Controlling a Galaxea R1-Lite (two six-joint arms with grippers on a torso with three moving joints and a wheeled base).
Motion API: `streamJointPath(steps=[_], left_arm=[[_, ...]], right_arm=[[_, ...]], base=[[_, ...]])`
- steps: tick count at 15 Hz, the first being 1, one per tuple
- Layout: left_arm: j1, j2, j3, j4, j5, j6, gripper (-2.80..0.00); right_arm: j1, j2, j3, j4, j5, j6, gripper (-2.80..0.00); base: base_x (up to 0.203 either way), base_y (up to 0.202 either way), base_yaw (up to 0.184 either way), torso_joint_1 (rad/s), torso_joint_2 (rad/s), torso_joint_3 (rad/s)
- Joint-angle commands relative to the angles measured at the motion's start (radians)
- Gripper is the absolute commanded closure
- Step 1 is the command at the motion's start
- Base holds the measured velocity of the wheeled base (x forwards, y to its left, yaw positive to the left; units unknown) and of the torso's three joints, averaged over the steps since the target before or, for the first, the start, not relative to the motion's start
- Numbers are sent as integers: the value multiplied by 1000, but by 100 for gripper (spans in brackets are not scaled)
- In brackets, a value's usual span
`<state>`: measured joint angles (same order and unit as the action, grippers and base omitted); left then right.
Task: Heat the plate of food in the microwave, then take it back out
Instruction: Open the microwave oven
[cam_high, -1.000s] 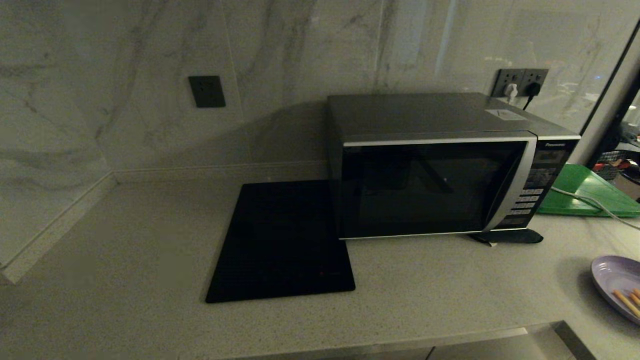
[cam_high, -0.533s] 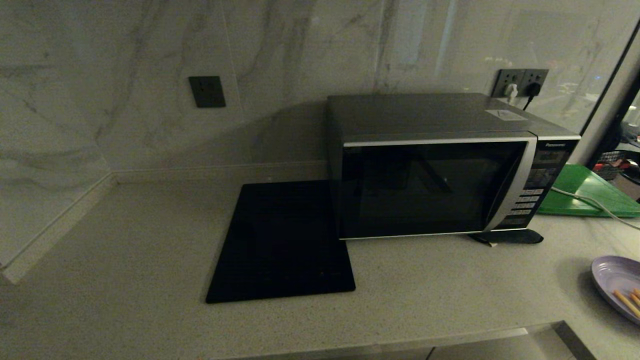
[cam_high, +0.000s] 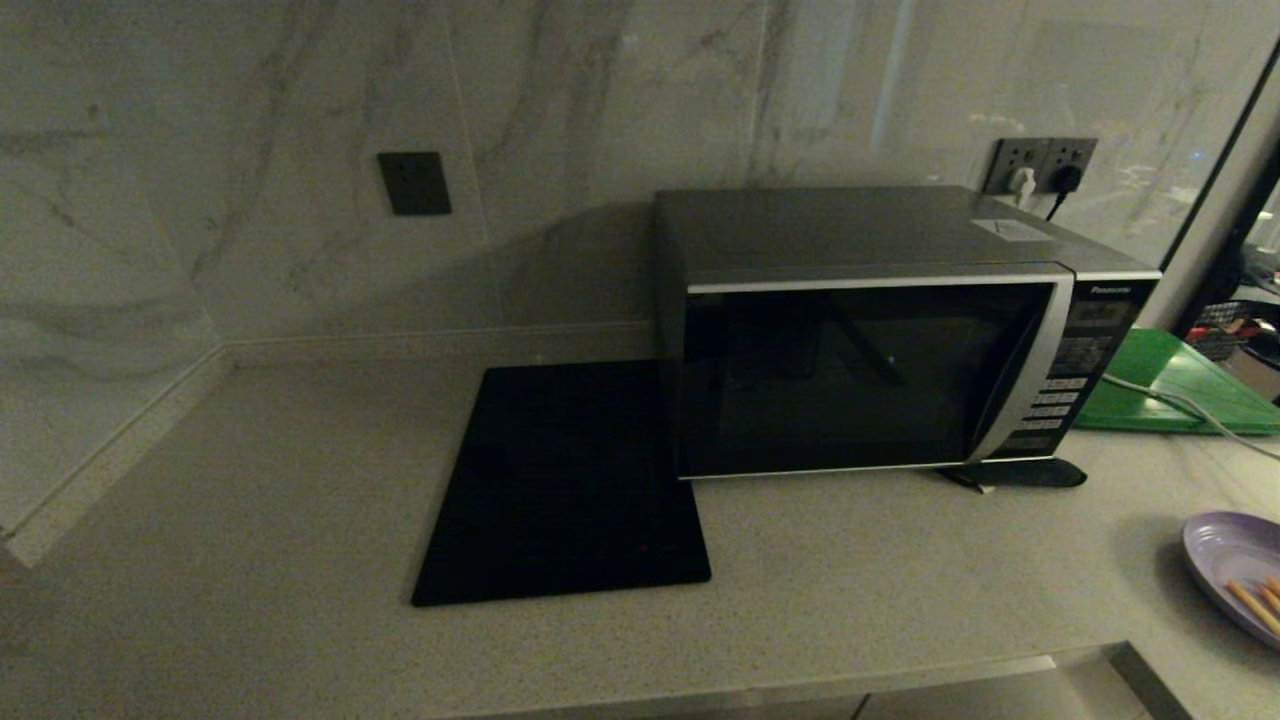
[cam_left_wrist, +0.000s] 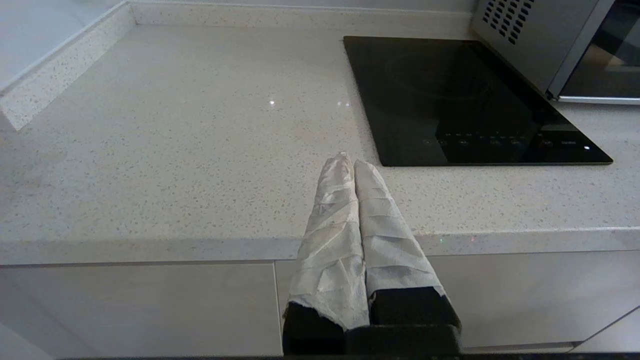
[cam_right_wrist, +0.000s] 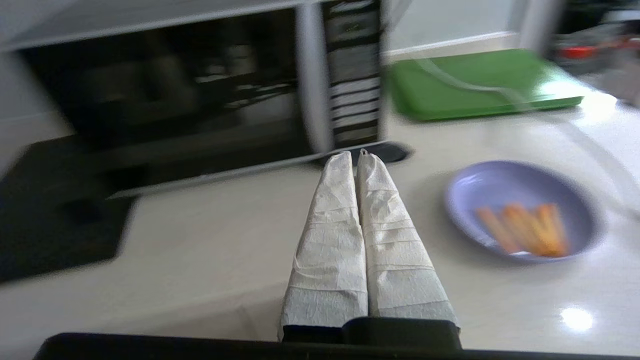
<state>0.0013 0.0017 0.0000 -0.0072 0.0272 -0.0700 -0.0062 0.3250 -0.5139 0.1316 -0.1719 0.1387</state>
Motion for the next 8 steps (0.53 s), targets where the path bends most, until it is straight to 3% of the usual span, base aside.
streamJointPath(steps=[1, 4, 8], left_arm=[[0, 0, 0, 0, 2, -1, 0], [0, 0, 0, 0, 0, -1, 0], [0, 0, 0, 0, 2, -1, 0]], right_arm=[[-2, 222, -103, 0, -105, -38, 0], [-3, 397, -147, -72, -233, -118, 0], [0, 655, -150, -360, -365, -155, 0]], base=[[0, 0, 0, 0, 0, 0], [0, 0, 0, 0, 0, 0], [0, 0, 0, 0, 0, 0]])
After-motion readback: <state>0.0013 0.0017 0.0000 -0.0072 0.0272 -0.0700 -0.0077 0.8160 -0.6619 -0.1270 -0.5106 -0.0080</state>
